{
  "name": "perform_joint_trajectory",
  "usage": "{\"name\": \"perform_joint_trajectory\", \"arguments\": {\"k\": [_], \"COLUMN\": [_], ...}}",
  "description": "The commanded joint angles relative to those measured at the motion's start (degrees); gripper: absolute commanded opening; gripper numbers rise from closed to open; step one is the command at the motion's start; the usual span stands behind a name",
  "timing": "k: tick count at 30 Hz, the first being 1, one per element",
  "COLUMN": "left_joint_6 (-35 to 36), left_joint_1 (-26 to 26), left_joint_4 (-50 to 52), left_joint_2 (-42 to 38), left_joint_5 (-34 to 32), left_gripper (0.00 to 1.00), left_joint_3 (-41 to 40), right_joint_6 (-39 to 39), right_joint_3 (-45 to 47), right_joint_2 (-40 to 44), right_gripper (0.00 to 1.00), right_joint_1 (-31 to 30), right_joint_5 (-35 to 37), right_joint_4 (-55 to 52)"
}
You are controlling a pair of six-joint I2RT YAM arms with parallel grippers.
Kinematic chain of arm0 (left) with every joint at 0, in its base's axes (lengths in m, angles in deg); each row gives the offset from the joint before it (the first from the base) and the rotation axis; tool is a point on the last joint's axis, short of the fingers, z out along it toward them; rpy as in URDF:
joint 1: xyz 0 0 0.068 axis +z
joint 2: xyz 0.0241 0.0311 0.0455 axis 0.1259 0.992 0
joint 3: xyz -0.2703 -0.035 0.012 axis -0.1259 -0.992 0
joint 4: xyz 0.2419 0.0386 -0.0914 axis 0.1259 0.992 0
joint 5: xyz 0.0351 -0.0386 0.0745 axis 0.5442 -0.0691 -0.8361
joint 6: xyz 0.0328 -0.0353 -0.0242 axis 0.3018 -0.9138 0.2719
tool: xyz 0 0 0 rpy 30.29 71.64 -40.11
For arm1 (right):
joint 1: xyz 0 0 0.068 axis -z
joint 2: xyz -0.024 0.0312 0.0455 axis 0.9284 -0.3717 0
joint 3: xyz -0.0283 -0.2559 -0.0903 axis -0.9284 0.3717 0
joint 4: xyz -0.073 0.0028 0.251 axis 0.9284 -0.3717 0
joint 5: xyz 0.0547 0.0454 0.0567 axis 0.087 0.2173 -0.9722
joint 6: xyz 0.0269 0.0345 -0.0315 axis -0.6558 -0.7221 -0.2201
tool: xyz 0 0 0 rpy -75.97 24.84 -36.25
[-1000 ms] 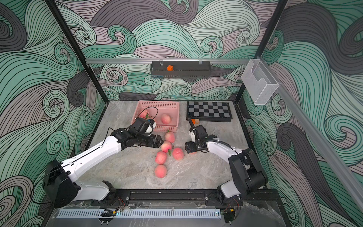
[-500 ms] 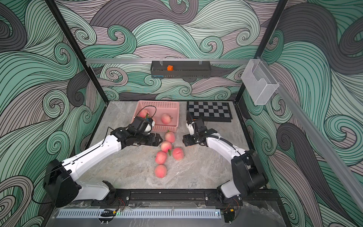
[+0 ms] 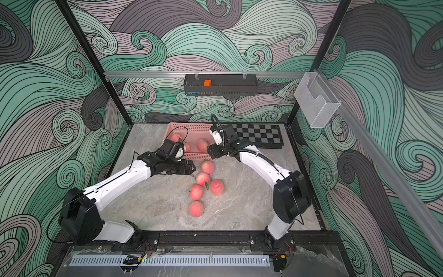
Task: Put the peaches into the basket
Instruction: Pick up the peach from the center of the board, then place the peach in the basket.
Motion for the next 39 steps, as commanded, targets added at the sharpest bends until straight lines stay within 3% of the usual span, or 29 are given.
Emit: {"name": "perform_joint_trajectory", "arguments": {"k": [1,9,20,39], "left_joint_6": [-0.45,1.77,2.50,2.27], "left_joint_1": [1.90,3.71,4.38,5.63], "left_joint_4": [1.34,3.44,4.55,2.97], "left_joint_2": [2.19,6.42,8.35,9.81], "left_joint_5": [0.79,-2.54,-5.15,-4.03], "left_gripper": [0.88,0.87,0.87,0.87], "left_joint_3": [2.82,5.89,8.50,7.79], "right_joint_6": [2.24,3.40,8.56,10.50], "right_joint_3": [-4.61,-15.99,-32.02,-45.07], "right_joint_2": [-3.55,-13.83,-27.82,-41.71], "right_gripper": [0.82,0.83,0.84,0.85], "right_joint_1": [-0.53,-1.16,-1.08,-2.50], "right_joint_5": [0.10,-0.62,3.97,2.14], "right_joint_4": [-0.97,-0.49,-3.13,1.83]}}
